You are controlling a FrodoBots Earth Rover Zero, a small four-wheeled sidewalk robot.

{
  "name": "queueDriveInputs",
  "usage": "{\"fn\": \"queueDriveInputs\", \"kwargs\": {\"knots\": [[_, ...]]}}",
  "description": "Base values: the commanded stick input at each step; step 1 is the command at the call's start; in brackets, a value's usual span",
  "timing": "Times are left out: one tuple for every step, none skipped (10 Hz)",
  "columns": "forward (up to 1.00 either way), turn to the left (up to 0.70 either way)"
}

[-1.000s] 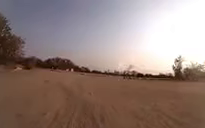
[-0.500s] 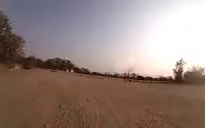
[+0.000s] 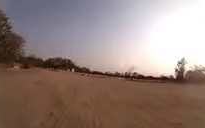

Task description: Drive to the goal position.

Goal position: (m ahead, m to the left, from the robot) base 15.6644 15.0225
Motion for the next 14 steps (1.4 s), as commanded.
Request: {"fn": "queueDriveInputs", "kwargs": {"knots": [[0.7,0.35],[0.7,0.0],[0.7,0.0],[0.7,0.0],[0.7,0.0],[0.7,0.0],[0.7,0.0],[0.7,0.0],[0.7,0.0],[0.7,0.0],[0.7,0.0],[0.7,0.0],[0.7,0.0],[0.7,0.0]]}}
